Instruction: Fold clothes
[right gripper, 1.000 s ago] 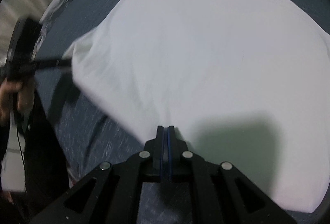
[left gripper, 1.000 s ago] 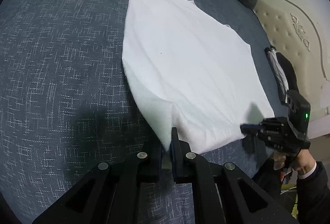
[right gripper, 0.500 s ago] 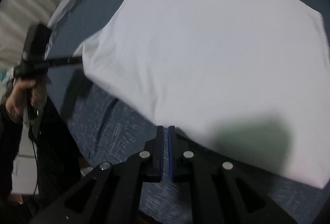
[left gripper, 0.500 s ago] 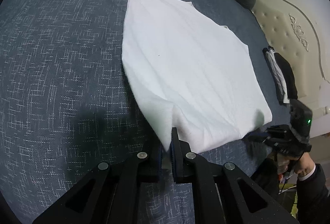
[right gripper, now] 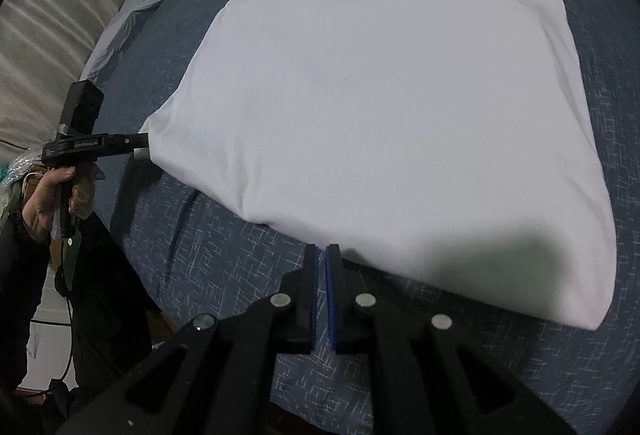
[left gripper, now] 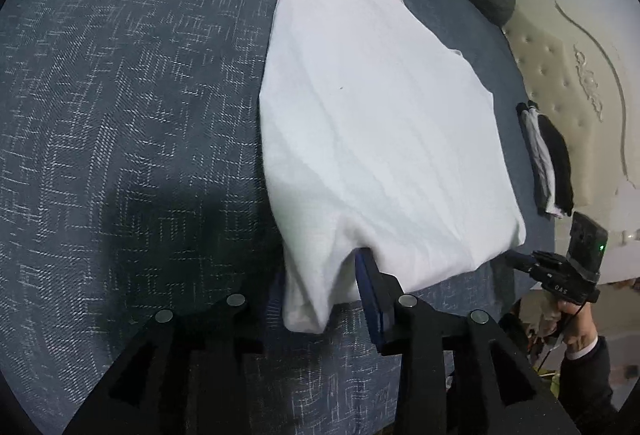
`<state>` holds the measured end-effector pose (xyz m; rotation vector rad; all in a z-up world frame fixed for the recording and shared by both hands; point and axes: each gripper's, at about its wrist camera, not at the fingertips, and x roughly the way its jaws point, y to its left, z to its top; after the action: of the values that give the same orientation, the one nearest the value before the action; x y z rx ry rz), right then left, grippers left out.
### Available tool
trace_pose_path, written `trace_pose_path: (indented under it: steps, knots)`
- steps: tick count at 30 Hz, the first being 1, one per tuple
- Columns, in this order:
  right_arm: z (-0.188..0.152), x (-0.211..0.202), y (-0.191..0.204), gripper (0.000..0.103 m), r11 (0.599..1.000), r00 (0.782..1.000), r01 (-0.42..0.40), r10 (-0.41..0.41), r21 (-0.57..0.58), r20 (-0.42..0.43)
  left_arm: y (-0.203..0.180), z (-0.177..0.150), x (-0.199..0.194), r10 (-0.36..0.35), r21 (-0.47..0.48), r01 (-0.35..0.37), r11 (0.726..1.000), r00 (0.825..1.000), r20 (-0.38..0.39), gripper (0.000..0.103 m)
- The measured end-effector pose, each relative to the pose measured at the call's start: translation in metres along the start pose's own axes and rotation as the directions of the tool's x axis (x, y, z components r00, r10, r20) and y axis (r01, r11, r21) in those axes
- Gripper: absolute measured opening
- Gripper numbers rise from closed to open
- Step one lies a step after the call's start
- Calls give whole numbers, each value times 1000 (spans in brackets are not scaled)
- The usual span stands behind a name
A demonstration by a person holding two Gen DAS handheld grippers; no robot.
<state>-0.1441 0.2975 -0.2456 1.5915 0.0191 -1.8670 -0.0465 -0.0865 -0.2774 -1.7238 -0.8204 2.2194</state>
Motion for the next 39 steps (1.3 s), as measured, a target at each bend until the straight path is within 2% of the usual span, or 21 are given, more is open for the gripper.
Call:
trace_pose_path:
  steps: [3, 4, 5, 10, 14, 21, 25, 28, 31, 34, 36, 39]
  knots:
    - [0, -3, -1, 5, 1000, 1000, -4, 4, -3, 7, 3, 1, 4, 4, 2, -4, 1000, 1000, 2, 36]
    - [0, -4, -2, 5, 1000, 1000, -5, 5, -3, 10, 3, 1, 6, 4, 4, -4, 1000, 1000, 2, 24]
    - [0, -6, -3, 5, 1000, 1000, -6, 6, -3, 14, 2, 1, 5, 1, 9, -1, 1000, 1000, 4, 7]
    - [0, -21, -13, 5, 1000, 999, -5, 5, 11, 46, -14, 3, -8, -10, 46, 8, 999, 999, 49, 5]
    - [-4, -36, -28, 5, 999, 997, -6, 3, 39, 81, -44, 12, -26, -35, 93, 27, 995, 996, 84, 5]
    - [-15, -62, -61, 5, 995, 989, -13, -1, 96, 147, -152, 40, -27, -77, 251, 50, 967, 992, 102, 5]
    - [-28, -78, -85, 5, 991, 984, -18, -6, 135, 177, -233, 50, -5, -110, 356, 77, 931, 991, 75, 5]
    - [-40, -88, -103, 5, 985, 980, -27, -8, 171, 201, -295, 52, 21, -129, 437, 100, 894, 991, 36, 5]
    - [-53, -99, -123, 5, 977, 974, -40, -8, 211, 226, -347, 41, 70, -100, 505, 108, 856, 994, -43, 5]
    - [-65, -109, -143, 5, 965, 967, -59, -7, 255, 254, -371, 20, 131, -26, 533, 94, 841, 991, -134, 5]
    - [-70, -115, -151, 5, 961, 964, -64, -10, 267, 267, -374, 6, 157, 16, 546, 80, 834, 985, -169, 5]
    - [-70, -120, -159, 5, 958, 960, -82, 1, 276, 281, -364, -1, 163, 21, 531, 88, 843, 980, -196, 7]
